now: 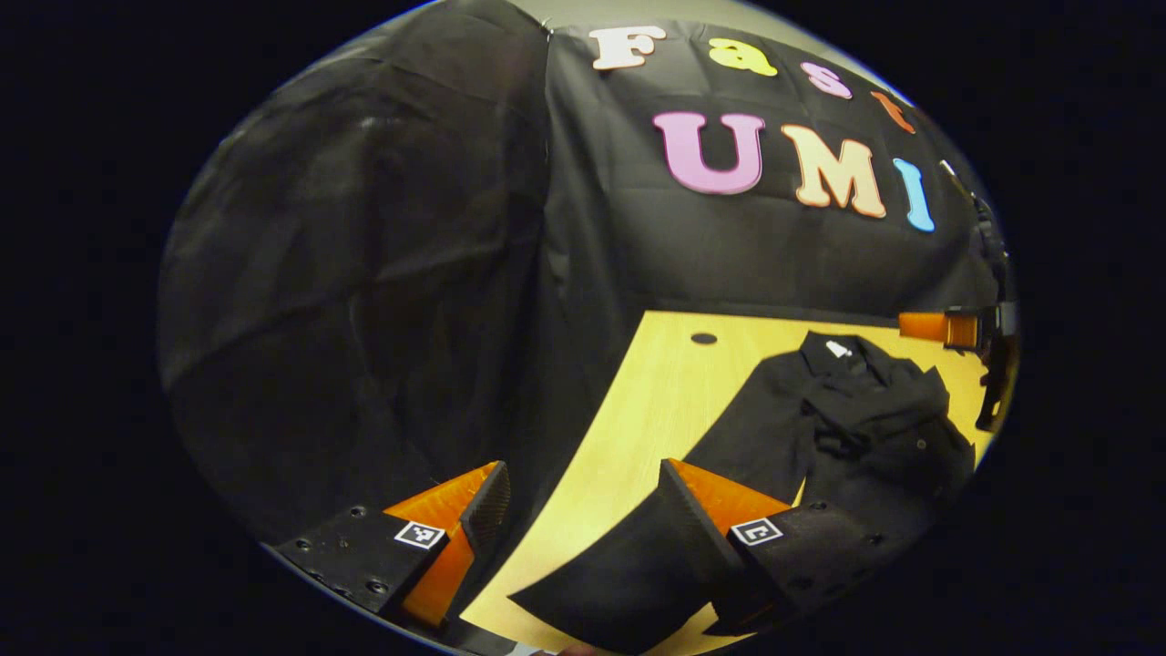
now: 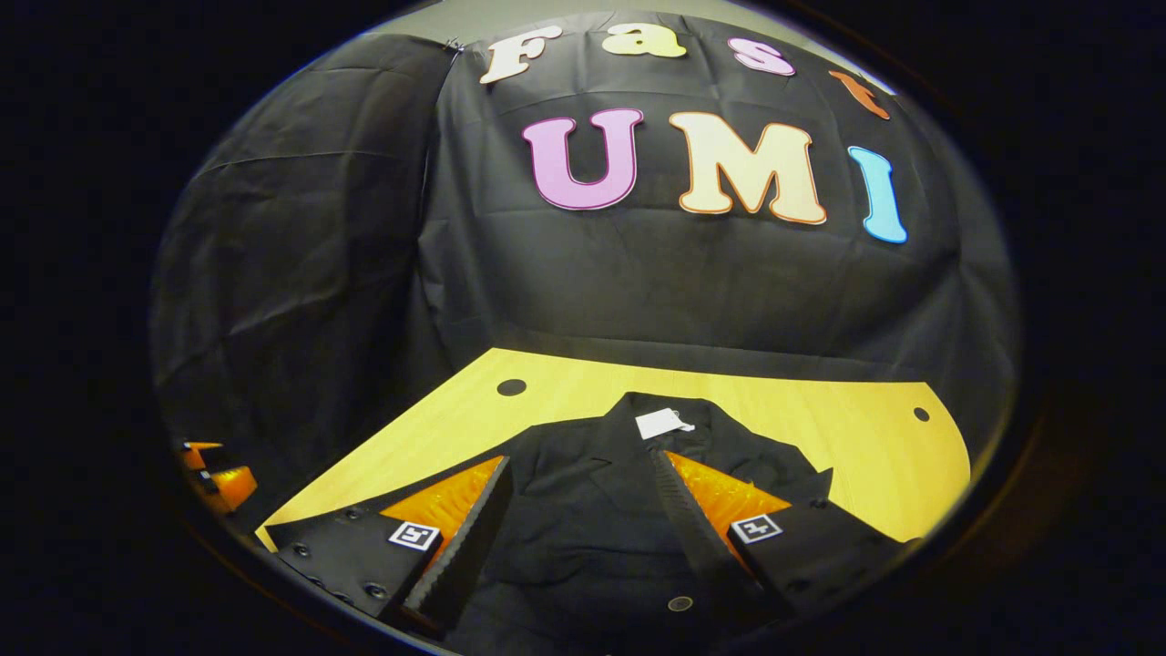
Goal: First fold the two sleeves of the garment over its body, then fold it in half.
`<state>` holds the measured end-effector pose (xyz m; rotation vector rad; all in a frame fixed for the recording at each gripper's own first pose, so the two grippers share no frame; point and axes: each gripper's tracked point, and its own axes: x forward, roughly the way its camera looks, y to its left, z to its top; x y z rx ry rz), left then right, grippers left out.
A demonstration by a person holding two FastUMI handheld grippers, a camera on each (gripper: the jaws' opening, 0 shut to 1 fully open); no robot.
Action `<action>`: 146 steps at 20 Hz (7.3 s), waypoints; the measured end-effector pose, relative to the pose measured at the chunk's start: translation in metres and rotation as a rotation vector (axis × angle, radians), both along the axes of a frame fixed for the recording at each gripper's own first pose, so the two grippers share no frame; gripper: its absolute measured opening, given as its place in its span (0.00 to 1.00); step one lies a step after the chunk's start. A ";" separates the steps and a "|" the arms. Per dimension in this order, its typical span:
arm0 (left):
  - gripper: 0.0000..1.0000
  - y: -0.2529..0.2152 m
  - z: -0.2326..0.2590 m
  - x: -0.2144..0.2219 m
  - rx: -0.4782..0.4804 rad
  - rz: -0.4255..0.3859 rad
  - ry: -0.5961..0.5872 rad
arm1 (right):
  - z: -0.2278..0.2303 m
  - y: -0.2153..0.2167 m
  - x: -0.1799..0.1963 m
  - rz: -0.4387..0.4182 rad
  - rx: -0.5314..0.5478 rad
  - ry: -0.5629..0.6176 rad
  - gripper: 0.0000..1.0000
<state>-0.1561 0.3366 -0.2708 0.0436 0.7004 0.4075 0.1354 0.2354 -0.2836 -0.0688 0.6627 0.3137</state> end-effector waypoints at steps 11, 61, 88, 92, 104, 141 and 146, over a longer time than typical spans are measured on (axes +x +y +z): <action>0.99 -0.008 -0.094 -0.073 -0.174 0.129 0.246 | -0.005 -0.031 -0.014 -0.035 -0.050 0.032 1.00; 0.00 -0.456 -0.041 0.276 -0.156 -0.663 0.043 | 0.056 -0.403 -0.160 -0.556 0.015 -0.100 0.98; 0.94 -0.180 -0.061 -0.047 -0.169 -0.352 0.206 | -0.062 -0.261 -0.320 -0.394 -0.048 0.281 0.98; 0.95 -0.167 -0.088 -0.083 -0.212 -0.336 0.286 | -0.088 -0.253 -0.339 -0.401 -0.103 0.357 0.94; 0.39 -0.203 -0.098 -0.094 -0.261 -0.435 0.233 | -0.112 -0.226 -0.343 -0.267 -0.040 0.450 0.14; 0.00 -0.214 0.017 0.219 -0.352 -0.419 -0.117 | 0.051 -0.176 -0.013 -0.172 0.123 -0.008 0.06; 0.00 -0.200 -0.003 0.266 -0.342 -0.444 -0.115 | 0.041 -0.179 0.035 -0.204 0.105 -0.014 0.06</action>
